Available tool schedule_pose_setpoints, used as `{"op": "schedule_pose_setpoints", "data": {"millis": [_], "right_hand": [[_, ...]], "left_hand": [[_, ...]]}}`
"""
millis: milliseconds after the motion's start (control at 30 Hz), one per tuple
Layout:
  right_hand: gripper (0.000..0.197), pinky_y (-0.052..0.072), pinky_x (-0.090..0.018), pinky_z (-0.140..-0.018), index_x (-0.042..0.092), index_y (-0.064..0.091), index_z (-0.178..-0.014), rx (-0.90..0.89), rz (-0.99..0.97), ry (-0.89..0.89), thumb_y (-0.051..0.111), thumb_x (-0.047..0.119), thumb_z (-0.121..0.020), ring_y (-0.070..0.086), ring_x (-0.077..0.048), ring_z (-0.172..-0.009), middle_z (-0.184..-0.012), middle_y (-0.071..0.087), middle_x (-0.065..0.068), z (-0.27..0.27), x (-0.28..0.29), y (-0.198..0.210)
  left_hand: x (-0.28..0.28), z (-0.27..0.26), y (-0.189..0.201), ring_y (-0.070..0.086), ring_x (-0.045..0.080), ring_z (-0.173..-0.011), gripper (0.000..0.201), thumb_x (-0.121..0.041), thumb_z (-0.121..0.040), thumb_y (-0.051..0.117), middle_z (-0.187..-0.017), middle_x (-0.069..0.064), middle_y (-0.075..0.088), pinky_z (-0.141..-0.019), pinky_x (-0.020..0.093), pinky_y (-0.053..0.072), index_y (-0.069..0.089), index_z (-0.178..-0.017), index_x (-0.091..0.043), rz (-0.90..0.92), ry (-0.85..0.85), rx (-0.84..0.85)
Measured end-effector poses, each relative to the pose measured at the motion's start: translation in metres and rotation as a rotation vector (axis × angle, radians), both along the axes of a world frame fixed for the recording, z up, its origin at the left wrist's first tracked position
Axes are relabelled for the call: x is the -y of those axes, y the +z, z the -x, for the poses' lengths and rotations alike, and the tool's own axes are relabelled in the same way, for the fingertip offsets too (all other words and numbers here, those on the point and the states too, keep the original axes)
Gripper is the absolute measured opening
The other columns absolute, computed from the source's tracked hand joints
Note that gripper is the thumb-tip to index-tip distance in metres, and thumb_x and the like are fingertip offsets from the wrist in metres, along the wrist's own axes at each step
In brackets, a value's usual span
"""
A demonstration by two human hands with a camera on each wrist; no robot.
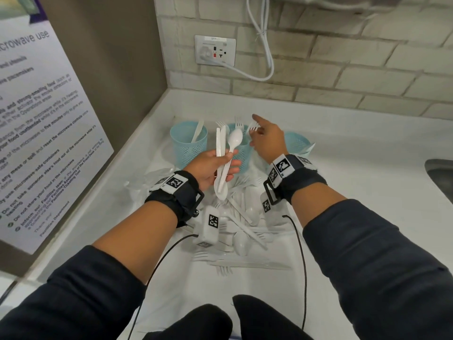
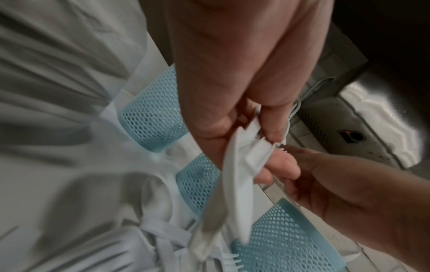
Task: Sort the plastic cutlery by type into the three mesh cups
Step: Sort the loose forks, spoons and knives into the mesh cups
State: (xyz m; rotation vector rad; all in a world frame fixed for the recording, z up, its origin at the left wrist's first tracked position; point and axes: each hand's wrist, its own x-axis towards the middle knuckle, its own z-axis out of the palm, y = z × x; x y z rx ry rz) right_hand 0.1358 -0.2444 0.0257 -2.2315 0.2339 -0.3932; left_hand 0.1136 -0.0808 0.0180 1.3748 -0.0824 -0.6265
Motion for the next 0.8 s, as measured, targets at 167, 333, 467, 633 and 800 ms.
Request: {"op": "schedule_pose_setpoints", "data": {"millis": [167, 333, 467, 633, 800], "right_hand": [[0.031, 0.04, -0.022, -0.079, 0.012, 0.059, -0.121, 0.332, 0.085, -0.129, 0.053, 0.025, -0.093, 0.052, -0.013, -0.086, -0.102, 0.055, -0.009, 0.015, -0.009, 0.02], [0.059, 0.029, -0.027, -0.048, 0.011, 0.038, -0.05, -0.118, 0.388, -0.002, 0.051, 0.056, -0.087, 0.04, -0.015, -0.049, -0.049, 0.037, 0.0, 0.015, -0.017, 0.036], [0.056, 0.027, -0.025, -0.047, 0.011, 0.033, -0.05, -0.239, 0.177, 0.07, 0.057, 0.045, -0.088, 0.035, -0.013, -0.046, -0.05, 0.035, -0.001, 0.011, -0.021, 0.037], [0.025, 0.034, -0.022, -0.051, 0.012, 0.052, -0.068, -0.248, -0.541, 0.055, 0.06, 0.023, -0.089, 0.04, -0.012, -0.053, -0.061, 0.046, -0.002, 0.012, -0.022, 0.034], [0.01, 0.054, -0.032, -0.058, 0.004, 0.041, -0.101, 0.057, -0.999, -0.079, 0.036, 0.012, -0.097, 0.058, -0.021, -0.06, -0.073, 0.057, -0.012, 0.019, -0.021, 0.035]], "left_hand": [[-0.002, -0.002, -0.001, 0.068, 0.007, -0.066, 0.024, -0.014, -0.096, 0.048, -0.091, 0.004, 0.066, -0.064, 0.02, 0.056, 0.058, -0.117, -0.008, 0.041, 0.038, -0.022], [0.0, -0.004, 0.003, 0.067, 0.005, -0.066, 0.026, -0.016, -0.097, 0.046, -0.091, 0.003, 0.066, -0.065, 0.019, 0.056, 0.056, -0.119, -0.008, 0.063, 0.028, 0.001], [0.002, -0.002, 0.004, 0.068, 0.007, -0.072, 0.03, -0.018, -0.098, 0.045, -0.097, 0.005, 0.066, -0.066, 0.02, 0.056, 0.054, -0.124, -0.007, 0.071, 0.011, -0.01], [0.003, -0.001, 0.008, 0.068, 0.011, -0.072, 0.033, -0.023, -0.1, 0.037, -0.095, 0.008, 0.066, -0.068, 0.024, 0.057, 0.052, -0.123, -0.004, 0.104, 0.027, -0.015], [0.0, -0.008, 0.013, 0.062, 0.015, -0.087, 0.036, -0.021, -0.101, 0.034, -0.096, 0.007, 0.062, -0.084, 0.026, 0.05, 0.049, -0.129, -0.003, 0.202, 0.177, 0.034]]}}
